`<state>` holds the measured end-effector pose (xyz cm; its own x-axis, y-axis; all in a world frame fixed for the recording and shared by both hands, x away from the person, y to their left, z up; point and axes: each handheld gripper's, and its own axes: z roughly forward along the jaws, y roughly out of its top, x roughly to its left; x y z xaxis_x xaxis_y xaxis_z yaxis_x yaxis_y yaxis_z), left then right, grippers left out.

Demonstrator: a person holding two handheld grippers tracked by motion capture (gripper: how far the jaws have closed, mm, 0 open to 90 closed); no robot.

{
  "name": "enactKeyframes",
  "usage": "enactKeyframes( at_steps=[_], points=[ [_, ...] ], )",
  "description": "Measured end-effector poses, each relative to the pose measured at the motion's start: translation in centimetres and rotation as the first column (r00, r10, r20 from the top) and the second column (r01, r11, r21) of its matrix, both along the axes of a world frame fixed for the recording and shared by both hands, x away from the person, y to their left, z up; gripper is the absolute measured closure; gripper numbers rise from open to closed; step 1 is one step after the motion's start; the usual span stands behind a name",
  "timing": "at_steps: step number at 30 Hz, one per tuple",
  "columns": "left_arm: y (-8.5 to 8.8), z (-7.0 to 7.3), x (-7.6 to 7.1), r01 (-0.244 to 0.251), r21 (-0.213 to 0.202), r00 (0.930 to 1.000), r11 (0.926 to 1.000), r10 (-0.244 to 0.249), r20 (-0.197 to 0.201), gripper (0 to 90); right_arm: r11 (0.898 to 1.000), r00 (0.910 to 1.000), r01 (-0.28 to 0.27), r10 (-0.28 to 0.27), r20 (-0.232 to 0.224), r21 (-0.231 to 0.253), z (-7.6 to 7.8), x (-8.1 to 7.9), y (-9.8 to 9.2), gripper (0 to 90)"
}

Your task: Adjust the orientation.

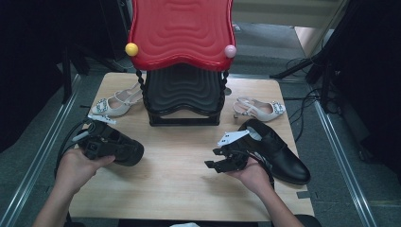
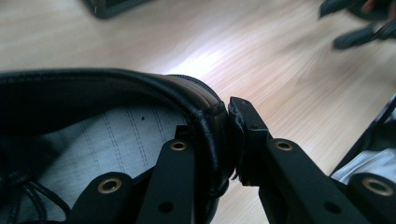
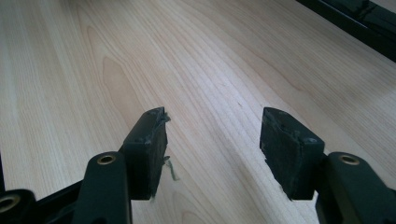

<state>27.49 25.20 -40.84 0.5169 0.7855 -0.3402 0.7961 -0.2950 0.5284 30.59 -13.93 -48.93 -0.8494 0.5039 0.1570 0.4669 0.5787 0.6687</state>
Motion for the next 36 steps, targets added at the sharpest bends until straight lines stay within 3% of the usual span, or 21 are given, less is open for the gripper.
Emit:
enactKeyframes(
  at_steps=[3,5,6,7,12,14,18,24,30,34,36],
  points=[
    [-0.8,0.6,0.3,0.001,0.001,0.9999,1.0,-0.001,-0.012,79.3,1.0,0.9999,0.008,-0.008,-0.007,0.015,0.2,0.1,-0.2,42.3],
    [-2.4,1.3,0.6,0.018,0.013,0.9996,0.9998,-0.017,-0.02,79.3,0.999,0.9998,0.017,-0.016,-0.007,0.037,0.4,0.2,-0.6,42.3],
    [-2.4,1.3,0.6,0.018,0.013,0.9996,0.9998,-0.017,-0.02,79.3,0.999,0.9997,0.022,-0.021,-0.01,0.044,0.6,0.2,-0.7,42.3],
    [-3.5,1.6,0.8,0.045,0.015,0.9987,0.9989,-0.044,-0.027,79.4,0.998,0.9996,0.028,-0.028,-0.007,0.051,0.7,0.2,-0.9,42.3],
    [-6.3,2.0,1.2,0.062,0.025,0.9973,0.9977,-0.061,-0.039,79.3,0.995,0.9984,0.056,-0.055,-0.012,0.081,1.1,0.6,-1.8,42.3],
    [-7.2,2.0,1.5,0.089,0.027,0.9947,0.9957,-0.088,-0.054,79.3,0.994,0.9978,0.066,-0.065,-0.015,0.092,1.2,0.7,-2.2,42.3],
    [-9.6,1.6,1.7,0.161,0.002,0.9828,0.9869,-0.16,-0.092,79.3,0.991,0.9966,0.082,-0.081,-0.009,0.105,1.5,0.7,-2.9,42.3],
    [-12.2,1.2,2.1,0.196,-0.017,0.9755,0.9804,-0.197,-0.098,79.3,0.988,0.9947,0.103,-0.102,-0.009,0.115,1.6,0.8,-3.7,42.3],
    [-16.5,-1.1,3.2,0.231,0.004,0.9644,0.973,-0.228,-0.133,78.7,0.987,0.9927,0.121,-0.12,-0.009,0.103,1.4,0.8,-4.3,42.5],
    [-18.5,-2.8,3.8,0.218,-0.012,0.9625,0.9759,-0.217,-0.163,77.6,0.988,0.9918,0.127,-0.127,-0.011,0.09,1.3,0.5,-4.3,42.5],
    [-19.3,-3.5,3.9,0.214,0.001,0.9628,0.9769,-0.21,-0.17,77.0,0.988,0.9917,0.129,-0.128,-0.012,0.085,1.2,0.5,-4.4,42.5]
  ],
)
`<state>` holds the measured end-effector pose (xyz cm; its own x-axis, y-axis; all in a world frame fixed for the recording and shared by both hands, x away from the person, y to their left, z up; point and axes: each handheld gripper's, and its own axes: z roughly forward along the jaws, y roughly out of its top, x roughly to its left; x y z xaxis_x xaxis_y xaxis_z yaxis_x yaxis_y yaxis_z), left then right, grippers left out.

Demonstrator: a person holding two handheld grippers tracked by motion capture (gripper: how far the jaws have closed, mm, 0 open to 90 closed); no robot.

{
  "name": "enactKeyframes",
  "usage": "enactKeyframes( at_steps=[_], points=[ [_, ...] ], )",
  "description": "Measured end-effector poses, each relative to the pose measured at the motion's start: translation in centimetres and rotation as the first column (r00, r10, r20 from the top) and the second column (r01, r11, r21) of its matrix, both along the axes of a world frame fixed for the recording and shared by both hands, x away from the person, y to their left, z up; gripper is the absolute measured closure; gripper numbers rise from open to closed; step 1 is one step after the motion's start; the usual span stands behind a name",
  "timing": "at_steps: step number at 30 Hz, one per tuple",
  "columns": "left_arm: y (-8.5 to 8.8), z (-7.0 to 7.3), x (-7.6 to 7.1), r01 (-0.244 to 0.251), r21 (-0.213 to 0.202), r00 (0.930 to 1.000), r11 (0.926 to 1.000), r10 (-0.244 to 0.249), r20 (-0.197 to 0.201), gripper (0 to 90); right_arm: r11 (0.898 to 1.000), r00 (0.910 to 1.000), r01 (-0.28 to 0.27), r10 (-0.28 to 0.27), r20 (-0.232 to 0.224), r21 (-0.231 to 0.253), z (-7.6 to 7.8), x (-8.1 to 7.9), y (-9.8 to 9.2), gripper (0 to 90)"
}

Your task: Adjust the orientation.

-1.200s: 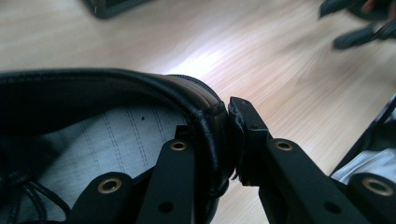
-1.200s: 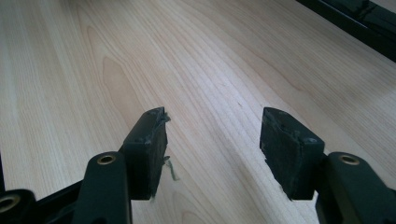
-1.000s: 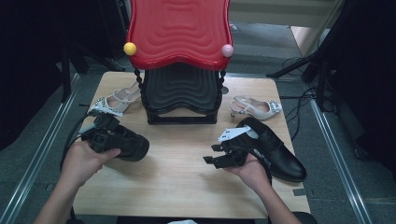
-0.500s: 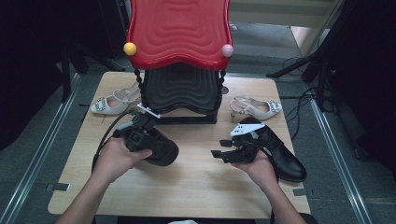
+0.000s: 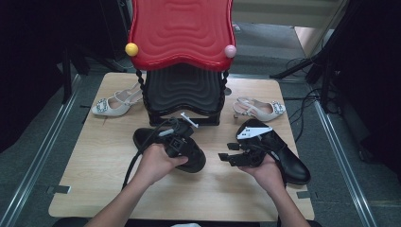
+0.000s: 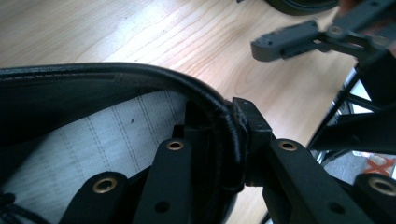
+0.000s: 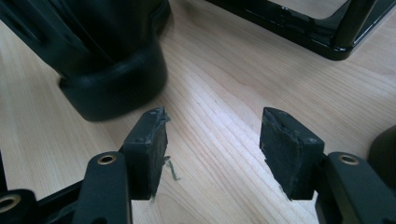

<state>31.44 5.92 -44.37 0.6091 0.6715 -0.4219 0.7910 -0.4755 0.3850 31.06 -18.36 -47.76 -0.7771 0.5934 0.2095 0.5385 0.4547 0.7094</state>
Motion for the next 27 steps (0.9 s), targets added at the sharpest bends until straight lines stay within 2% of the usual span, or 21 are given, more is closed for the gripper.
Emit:
enactKeyframes(
  at_steps=[5,10,12,15,18,19,21,22,24,27],
  points=[
    [-1.0,-0.8,0.4,0.001,0.015,1.0,0.9999,-0.001,-0.01,75.5,1.0,1.0,0.004,-0.004,-0.001,-0.01,-0.2,-0.1,-0.1,42.5],
    [-1.2,-1.3,0.8,0.016,-0.047,0.9998,0.9988,-0.016,-0.014,79.6,1.0,0.9999,0.009,-0.009,-0.005,-0.024,-0.4,-0.3,-0.1,42.6],
    [-1.3,-1.1,0.8,0.023,-0.032,0.9997,0.9992,-0.022,0.009,79.0,1.0,0.9999,0.01,-0.01,-0.005,-0.027,-0.5,-0.4,-0.1,42.6],
    [-1.3,-1.0,0.8,0.032,-0.035,0.9992,0.9989,-0.031,0.025,76.1,0.999,1.0,0.008,-0.008,-0.005,-0.032,-0.6,-0.5,-0.1,42.7],
    [-1.4,-0.7,0.6,0.047,-0.052,0.998,0.9975,-0.044,0.046,63.5,0.999,0.9998,0.013,-0.014,-0.011,-0.033,-0.6,-0.6,-0.2,42.8],
    [-1.4,-0.6,0.5,0.066,-0.045,0.9953,0.9968,-0.062,0.074,58.8,0.999,0.9998,0.015,-0.015,-0.009,-0.031,-0.6,-0.7,-0.2,42.8],
    [-1.5,-0.3,0.1,0.073,-0.016,0.9898,0.9972,-0.07,0.124,54.6,0.999,0.9998,0.015,-0.015,-0.008,-0.029,-0.6,-0.8,-0.4,42.8],
    [-1.5,-0.3,0.1,0.073,-0.016,0.9898,0.9972,-0.07,0.124,52.3,0.999,0.9998,0.015,-0.015,-0.008,-0.029,-0.6,-0.8,-0.4,42.8],
    [-1.0,0.2,-0.1,0.087,-0.033,0.9871,0.9957,-0.081,0.138,50.3,0.999,0.9997,0.023,-0.023,-0.011,-0.026,-0.6,-0.8,-0.6,42.8],
    [-0.1,1.1,-0.4,0.071,-0.069,0.986,0.9951,-0.06,0.156,47.1,0.999,0.9995,0.029,-0.029,-0.011,-0.021,-0.5,-0.8,-0.8,42.9]
  ],
)
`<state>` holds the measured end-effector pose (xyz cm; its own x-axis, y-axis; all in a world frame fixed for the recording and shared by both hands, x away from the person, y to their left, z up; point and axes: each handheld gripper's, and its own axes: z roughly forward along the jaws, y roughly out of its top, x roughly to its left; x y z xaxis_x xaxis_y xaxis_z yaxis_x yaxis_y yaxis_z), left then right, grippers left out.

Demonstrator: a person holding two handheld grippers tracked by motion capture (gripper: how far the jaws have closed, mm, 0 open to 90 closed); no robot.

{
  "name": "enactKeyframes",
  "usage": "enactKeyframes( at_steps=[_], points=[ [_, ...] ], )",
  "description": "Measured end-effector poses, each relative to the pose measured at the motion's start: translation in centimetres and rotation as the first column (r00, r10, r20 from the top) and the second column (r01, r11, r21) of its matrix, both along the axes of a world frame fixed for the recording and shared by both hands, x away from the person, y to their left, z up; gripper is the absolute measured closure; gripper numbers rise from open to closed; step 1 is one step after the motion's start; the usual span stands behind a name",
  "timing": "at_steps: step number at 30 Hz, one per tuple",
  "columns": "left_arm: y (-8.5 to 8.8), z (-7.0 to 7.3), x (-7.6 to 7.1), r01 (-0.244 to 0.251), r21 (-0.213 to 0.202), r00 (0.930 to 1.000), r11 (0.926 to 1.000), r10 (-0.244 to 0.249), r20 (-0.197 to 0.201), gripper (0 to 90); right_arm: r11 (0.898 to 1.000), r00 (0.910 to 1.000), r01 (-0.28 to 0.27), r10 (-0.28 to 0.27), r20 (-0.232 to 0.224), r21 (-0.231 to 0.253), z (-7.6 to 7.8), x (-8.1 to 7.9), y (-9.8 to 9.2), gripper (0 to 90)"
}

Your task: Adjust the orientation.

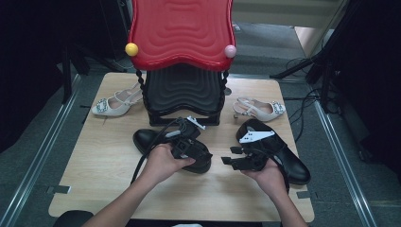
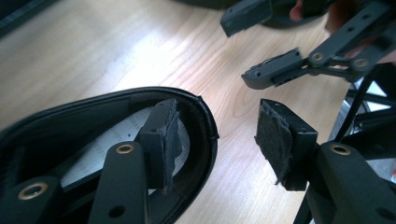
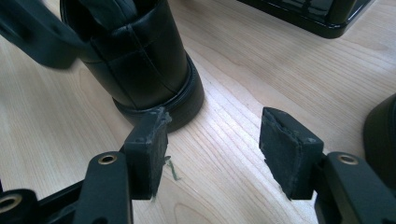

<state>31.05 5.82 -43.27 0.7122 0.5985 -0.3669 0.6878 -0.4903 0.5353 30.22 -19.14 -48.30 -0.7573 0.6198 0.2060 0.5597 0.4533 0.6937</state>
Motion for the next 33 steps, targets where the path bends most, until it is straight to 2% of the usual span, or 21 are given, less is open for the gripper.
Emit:
enactKeyframes(
  at_steps=[2,3,4,9,11,13,14,17,19,23,26,28,31,33],
  points=[
    [0.3,0.3,0.0,0.002,-0.011,1.0,0.9999,-0.002,0.002,45.2,1.0,1.0,0.003,-0.003,-0.001,0.009,0.0,0.0,-0.1,42.9],
    [1.0,1.0,-0.3,-0.005,-0.023,0.9999,0.9997,0.005,0.01,45.0,1.0,1.0,0.004,-0.004,0.0,0.011,0.1,0.0,-0.1,42.9],
    [1.3,1.3,-0.4,-0.006,-0.024,0.9996,0.9997,0.006,0.027,44.7,1.0,1.0,0.004,-0.004,-0.001,0.013,0.1,0.0,0.0,42.8],
    [2.8,2.3,-0.9,-0.009,-0.031,0.9986,0.9995,0.011,0.052,43.2,1.0,1.0,0.0,0.0,0.0,0.012,0.0,0.0,0.0,42.9],
    [4.0,2.6,-1.2,-0.023,-0.013,0.9949,0.9996,0.025,0.098,42.8,1.0,1.0,0.0,0.0,0.003,0.016,0.1,0.0,0.1,43.2],
    [4.8,2.7,-1.4,-0.059,0.001,0.9853,0.9983,0.058,0.161,42.7,1.0,1.0,0.0,0.0,0.006,0.02,0.1,0.0,0.2,43.5],
    [5.3,2.6,-1.5,-0.069,0.006,0.982,0.9976,0.067,0.176,42.7,1.0,1.0,0.002,-0.002,0.004,0.021,0.1,0.0,0.2,43.6],
    [6.7,2.2,-1.6,-0.093,0.002,0.9784,0.9957,0.091,0.185,42.1,1.0,1.0,0.002,-0.003,0.006,0.021,0.1,0.2,0.2,43.9],
    [7.8,1.9,-1.7,-0.112,-0.016,0.9749,0.9935,0.113,0.192,42.0,1.0,1.0,0.007,-0.007,0.002,0.026,0.1,0.3,0.3,44.0],
    [9.7,1.2,-1.8,-0.14,-0.043,0.974,0.9893,0.145,0.174,41.1,1.0,1.0,-0.001,0.0,0.004,0.024,0.1,0.5,0.6,44.1],
    [10.9,0.5,-2.2,-0.166,-0.058,0.969,0.9844,0.174,0.175,41.4,1.0,0.9999,-0.011,0.011,0.006,0.02,0.1,0.6,0.9,44.2],
    [11.5,0.1,-2.3,-0.181,-0.068,0.9693,0.9811,0.19,0.156,41.5,1.0,0.9999,-0.015,0.015,0.006,0.02,0.1,0.7,1.0,44.3],
    [12.3,-0.5,-2.6,-0.198,-0.067,0.963,0.9779,0.207,0.173,40.1,1.0,0.9998,-0.02,0.02,0.008,0.019,0.1,0.9,1.3,44.6],
    [12.8,-1.0,-2.7,-0.209,-0.062,0.9611,0.9758,0.217,0.17,38.6,0.999,0.9996,-0.025,0.025,0.009,0.022,0.1,1.1,1.5,44.8]
  ],
)
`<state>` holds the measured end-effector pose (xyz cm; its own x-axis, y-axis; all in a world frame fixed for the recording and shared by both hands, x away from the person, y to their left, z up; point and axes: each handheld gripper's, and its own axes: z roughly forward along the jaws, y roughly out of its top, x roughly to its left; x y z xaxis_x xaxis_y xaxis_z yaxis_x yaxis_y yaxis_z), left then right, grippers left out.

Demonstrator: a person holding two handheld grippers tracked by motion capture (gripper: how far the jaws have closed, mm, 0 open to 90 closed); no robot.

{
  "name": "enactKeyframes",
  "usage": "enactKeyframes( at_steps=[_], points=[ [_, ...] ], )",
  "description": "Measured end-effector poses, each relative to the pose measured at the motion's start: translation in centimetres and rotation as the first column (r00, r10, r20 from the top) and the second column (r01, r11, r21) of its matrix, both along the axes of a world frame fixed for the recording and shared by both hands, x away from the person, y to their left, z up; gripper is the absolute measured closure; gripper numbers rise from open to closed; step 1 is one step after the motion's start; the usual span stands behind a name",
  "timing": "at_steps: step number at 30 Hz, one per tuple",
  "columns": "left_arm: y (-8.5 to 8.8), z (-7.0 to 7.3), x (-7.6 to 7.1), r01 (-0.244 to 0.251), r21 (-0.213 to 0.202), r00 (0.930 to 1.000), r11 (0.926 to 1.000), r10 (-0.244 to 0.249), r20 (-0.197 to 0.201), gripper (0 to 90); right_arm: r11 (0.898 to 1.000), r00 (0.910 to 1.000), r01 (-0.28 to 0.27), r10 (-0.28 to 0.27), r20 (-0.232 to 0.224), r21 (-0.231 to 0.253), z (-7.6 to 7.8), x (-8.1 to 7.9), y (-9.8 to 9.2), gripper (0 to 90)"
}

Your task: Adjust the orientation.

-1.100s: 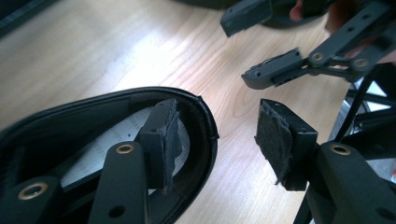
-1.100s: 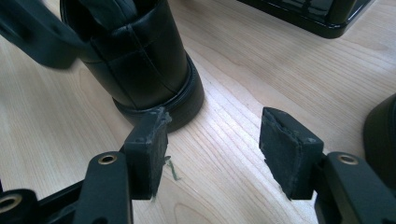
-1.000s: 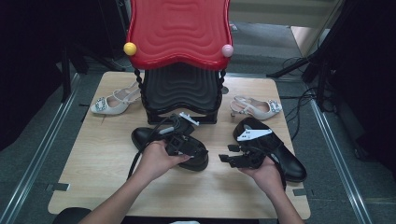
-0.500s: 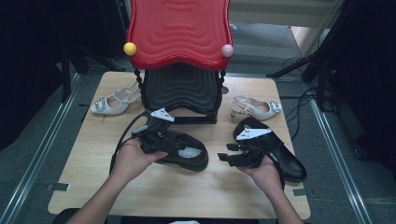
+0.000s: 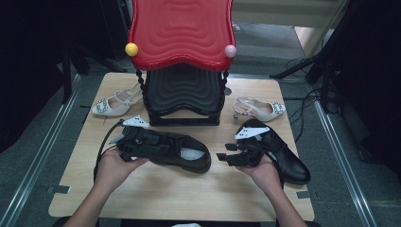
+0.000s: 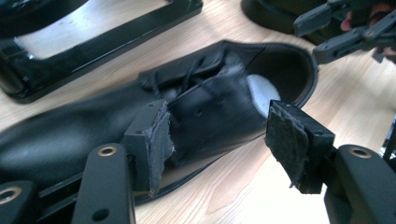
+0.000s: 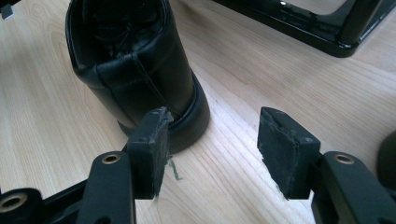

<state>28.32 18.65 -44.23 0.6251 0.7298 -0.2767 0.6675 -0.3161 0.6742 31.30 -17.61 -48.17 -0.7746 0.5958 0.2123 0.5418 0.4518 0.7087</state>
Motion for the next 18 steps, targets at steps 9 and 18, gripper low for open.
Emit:
enactKeyframes(
  at_steps=[9,18],
  points=[
    [2.0,-2.2,0.2,-0.039,0.019,0.9992,0.999,0.039,0.011,39.2,1.0,0.9998,-0.018,0.018,0.003,0.002,0.0,0.6,0.7,45.4],
    [3.0,-4.9,1.7,-0.093,0.075,0.9957,0.9928,0.093,0.004,44.5,1.0,0.9998,-0.018,0.018,-0.002,-0.003,-0.2,1.4,1.7,47.3]
  ],
)
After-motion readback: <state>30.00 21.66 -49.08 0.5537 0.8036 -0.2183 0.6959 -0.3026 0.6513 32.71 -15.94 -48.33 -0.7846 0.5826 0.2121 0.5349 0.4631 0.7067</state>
